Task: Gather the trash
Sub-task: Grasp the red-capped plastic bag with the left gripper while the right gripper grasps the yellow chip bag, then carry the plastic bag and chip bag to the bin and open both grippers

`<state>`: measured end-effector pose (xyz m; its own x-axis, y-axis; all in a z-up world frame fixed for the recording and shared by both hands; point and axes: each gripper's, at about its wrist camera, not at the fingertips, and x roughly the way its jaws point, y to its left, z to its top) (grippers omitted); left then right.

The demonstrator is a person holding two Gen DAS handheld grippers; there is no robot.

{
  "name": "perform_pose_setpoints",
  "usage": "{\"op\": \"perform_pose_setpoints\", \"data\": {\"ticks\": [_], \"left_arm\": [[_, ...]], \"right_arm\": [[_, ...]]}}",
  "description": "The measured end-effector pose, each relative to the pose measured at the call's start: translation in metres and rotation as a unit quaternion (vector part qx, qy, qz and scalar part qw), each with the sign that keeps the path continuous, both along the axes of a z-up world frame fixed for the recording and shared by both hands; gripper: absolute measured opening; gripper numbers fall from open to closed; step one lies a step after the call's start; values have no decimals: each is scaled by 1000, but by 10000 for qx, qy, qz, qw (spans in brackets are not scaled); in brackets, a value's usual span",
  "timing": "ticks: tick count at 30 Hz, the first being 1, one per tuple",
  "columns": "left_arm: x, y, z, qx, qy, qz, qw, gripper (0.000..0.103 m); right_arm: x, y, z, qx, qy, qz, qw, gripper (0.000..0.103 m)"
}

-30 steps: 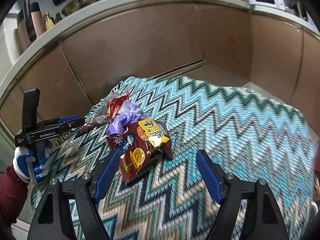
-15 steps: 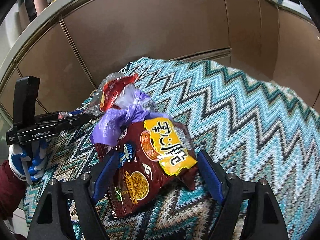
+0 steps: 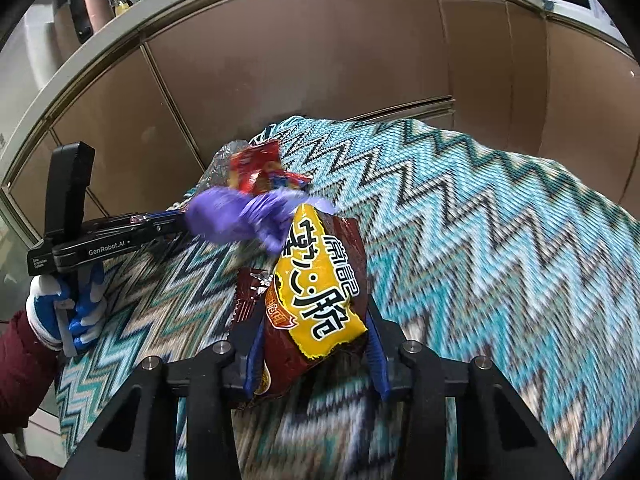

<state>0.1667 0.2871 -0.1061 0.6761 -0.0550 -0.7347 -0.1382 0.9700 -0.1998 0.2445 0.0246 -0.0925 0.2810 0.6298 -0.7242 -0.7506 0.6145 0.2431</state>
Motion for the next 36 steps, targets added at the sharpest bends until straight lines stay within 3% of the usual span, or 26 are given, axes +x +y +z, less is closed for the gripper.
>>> {"op": "perform_pose_setpoints", "data": {"ticks": [8,22,30,36], "left_arm": [[-53,-26,23,-175,-178,-199,9995,16],[-130,-51,90,-24,-687,-102,9976,16],[-152,-76,131,143,-985,-227,9948,16],[-142,-127,149,292,-1026,-729,9916,16]], "right_arm": [[-51,-70,23,19,-49,-536,9985,40],[-133,-167,67,417,-406,-1408,9883,40],[-171,-211,83,659,-672,-1682,9813,40],[-189,-261,86,796,-866,-2167,9691,40]]}}
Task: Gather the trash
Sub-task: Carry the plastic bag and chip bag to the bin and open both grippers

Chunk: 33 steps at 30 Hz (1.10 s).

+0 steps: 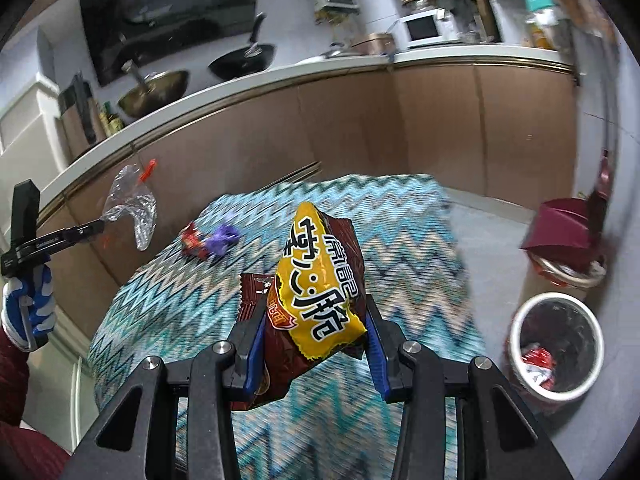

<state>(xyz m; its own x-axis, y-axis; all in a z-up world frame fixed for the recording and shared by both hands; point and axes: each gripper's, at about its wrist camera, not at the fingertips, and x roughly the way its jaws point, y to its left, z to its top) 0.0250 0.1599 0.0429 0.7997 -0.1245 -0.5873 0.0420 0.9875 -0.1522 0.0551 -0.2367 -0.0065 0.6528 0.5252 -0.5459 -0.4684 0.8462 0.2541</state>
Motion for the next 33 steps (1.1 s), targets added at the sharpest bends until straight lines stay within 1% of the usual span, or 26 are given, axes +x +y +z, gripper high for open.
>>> {"op": "perform_pose_setpoints", "data": {"ticks": [3,7,10,14,18,21,24,27,30,33], "left_arm": [[19,-39,1,102,102,-402,9991,16],[52,-100,-7,182,315,-990,9944,16],[80,-160,-19,293,487,-1530,9866,16],[115,-244,-42,408,709,-2270,9705,16],[147,-316,-62,424,854,-2809,9550,16],[165,-361,-77,470,954,-3051,9464,16],[189,-408,-95,502,1111,-3191,9398,16],[208,-439,-112,550,1249,-3267,9352,16],[229,-466,-126,516,1419,-3314,9313,16],[249,-487,-139,409,1598,-3362,9272,16]], "right_arm": [[-5,-31,-3,-39,-62,-414,9991,40],[-4,-74,-13,18,-68,-1007,9949,40],[0,-106,-23,100,-32,-1453,9893,40],[7,-144,-40,235,87,-1919,9811,40],[19,-173,-59,166,260,-2264,9735,40],[35,-189,-73,99,389,-2471,9682,40],[48,-201,-85,72,482,-2654,9629,40],[66,-217,-97,109,580,-2832,9572,40],[84,-232,-107,62,655,-2969,9526,40],[102,-242,-114,-118,700,-3043,9499,40]]}}
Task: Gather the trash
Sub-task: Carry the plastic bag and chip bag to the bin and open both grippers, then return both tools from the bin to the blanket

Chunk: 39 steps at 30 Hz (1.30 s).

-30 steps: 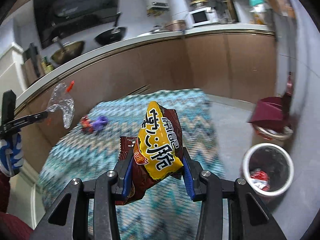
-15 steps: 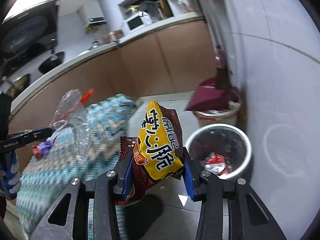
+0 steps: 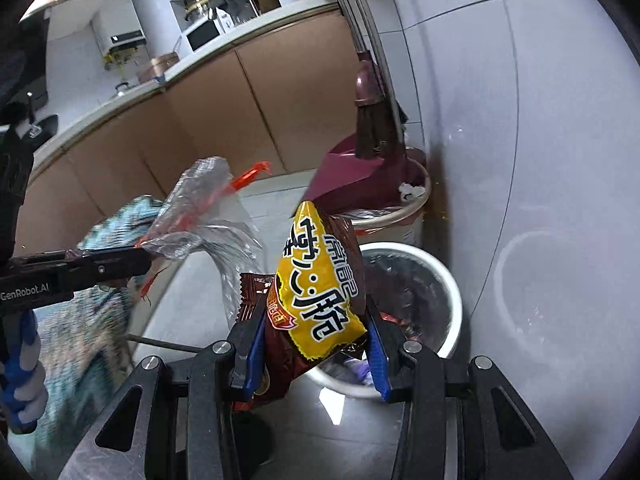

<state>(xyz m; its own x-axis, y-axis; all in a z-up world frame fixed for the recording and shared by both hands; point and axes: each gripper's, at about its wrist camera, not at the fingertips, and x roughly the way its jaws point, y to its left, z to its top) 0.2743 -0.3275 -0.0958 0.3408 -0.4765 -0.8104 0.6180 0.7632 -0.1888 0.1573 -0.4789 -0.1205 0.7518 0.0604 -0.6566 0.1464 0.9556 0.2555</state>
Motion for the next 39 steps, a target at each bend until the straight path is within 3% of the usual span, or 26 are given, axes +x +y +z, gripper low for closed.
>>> {"op": "perform_pose_setpoints", "data": {"ticks": [8,11,21,28,39], "left_arm": [[40,-58,-35,68,291,-9,9996,17],[49,-69,-47,59,443,27,9990,18],[59,-67,-57,-148,579,195,9980,35],[45,-52,-39,-357,508,210,9978,35],[-13,21,32,-711,-133,631,9954,35]], "right_arm": [[38,-28,-23,-324,328,-266,9986,43],[49,-37,-34,-426,468,-364,9973,60],[50,-43,-46,-710,759,-537,9931,70],[40,-37,-33,-748,735,-603,9927,70],[-5,7,22,-646,205,-471,9966,74]]}}
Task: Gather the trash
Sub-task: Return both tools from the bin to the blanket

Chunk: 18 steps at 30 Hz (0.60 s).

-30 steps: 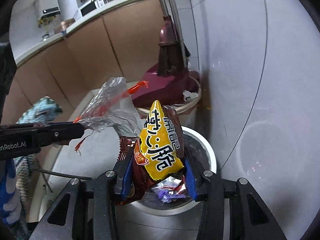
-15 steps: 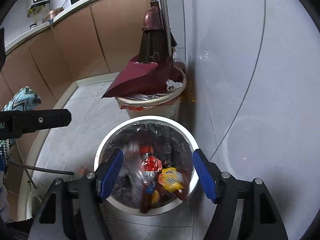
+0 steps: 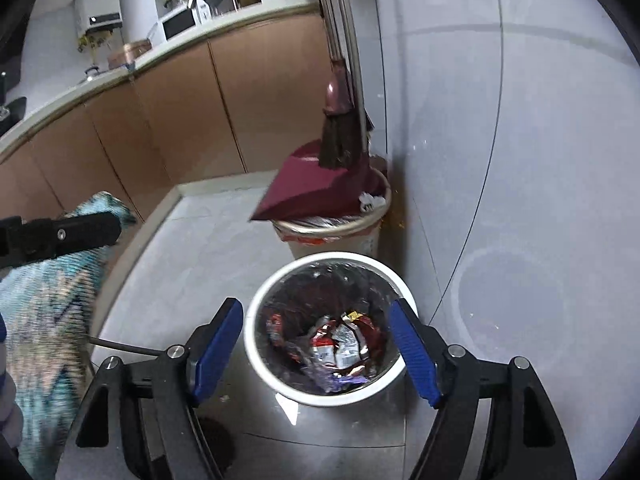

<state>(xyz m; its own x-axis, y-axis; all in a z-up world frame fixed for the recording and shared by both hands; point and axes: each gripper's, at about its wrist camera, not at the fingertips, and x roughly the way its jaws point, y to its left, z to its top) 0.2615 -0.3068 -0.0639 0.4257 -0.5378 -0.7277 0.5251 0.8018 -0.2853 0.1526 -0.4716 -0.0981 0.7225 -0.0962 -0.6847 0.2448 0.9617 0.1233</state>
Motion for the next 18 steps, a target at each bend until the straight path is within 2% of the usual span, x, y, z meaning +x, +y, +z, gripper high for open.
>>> {"op": "perform_pose_setpoints", "data": {"ticks": [5,10,15,18], "left_arm": [[-43,53,25,-237,-285,150,9992,35],[-80,106,47,-78,-530,300,9981,36],[-117,167,70,98,-918,730,9930,52],[-139,204,80,138,-1124,984,9887,54]], "right_arm": [[-27,27,37,-41,-363,95,9993,78],[-51,69,78,-100,-752,442,9961,79],[-73,122,109,-66,-1048,914,9903,79],[-86,151,120,-67,-1139,1183,9864,81]]}}
